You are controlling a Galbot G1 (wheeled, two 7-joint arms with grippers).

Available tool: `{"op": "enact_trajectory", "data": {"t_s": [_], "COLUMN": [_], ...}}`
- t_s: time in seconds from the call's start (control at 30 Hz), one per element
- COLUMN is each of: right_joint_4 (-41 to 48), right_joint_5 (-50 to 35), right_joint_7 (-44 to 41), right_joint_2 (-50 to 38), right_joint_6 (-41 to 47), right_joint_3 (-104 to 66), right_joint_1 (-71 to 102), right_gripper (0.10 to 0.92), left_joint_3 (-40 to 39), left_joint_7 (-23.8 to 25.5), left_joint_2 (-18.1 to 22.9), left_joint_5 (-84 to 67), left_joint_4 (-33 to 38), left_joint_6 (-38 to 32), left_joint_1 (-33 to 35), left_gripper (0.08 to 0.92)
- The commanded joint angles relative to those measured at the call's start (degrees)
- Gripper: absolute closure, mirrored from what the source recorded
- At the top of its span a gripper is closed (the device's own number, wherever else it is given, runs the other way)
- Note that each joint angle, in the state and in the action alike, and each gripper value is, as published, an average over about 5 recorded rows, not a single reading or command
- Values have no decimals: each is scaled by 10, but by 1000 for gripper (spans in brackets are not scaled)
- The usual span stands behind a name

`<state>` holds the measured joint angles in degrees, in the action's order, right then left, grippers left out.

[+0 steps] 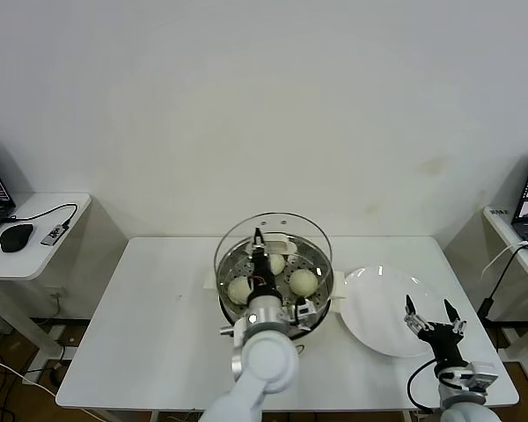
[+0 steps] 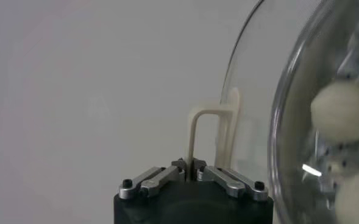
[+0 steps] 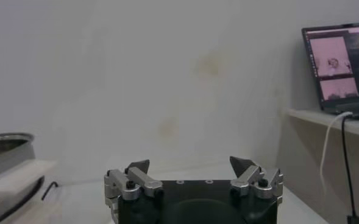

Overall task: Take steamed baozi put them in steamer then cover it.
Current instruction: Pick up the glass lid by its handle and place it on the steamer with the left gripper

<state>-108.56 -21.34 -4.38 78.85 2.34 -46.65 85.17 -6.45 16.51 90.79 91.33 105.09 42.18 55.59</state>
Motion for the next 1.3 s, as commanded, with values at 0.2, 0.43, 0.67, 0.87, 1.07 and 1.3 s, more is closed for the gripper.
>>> {"op": "enact_trajectory", "data": {"t_s": [0.2,0.43,0.67,0.87,1.07,1.3], "right_joint_4": [3,7,9,11,13,11], "right_joint_5": [2,3,6,7,8,7], "right_joint_7": [-1,-1,-3,-4,-4,-4], "right_joint_2": [2,2,2,2,3,5], "right_joint_6": [1,0,-1,-2,-3,-3], "right_joint_3": [-4,-3,-4,-3,0,-2], "right_joint_1": [-2,-6,-9,-11,-11,-11], "right_gripper": [203,203,203,203,203,203], "left_joint_3": [-29,-21,-20,-10,-6,-3], "left_joint_7": [6,24,30,28,25,14], "left_joint_2": [15,16,15,14,14,14], "left_joint_5": [50,79,94,97,95,93], "left_joint_4": [-38,-32,-36,-39,-46,-56], "left_joint_6": [25,25,25,24,24,24], "left_joint_1": [12,31,34,37,35,35], "left_gripper": [857,857,857,857,857,857]}}
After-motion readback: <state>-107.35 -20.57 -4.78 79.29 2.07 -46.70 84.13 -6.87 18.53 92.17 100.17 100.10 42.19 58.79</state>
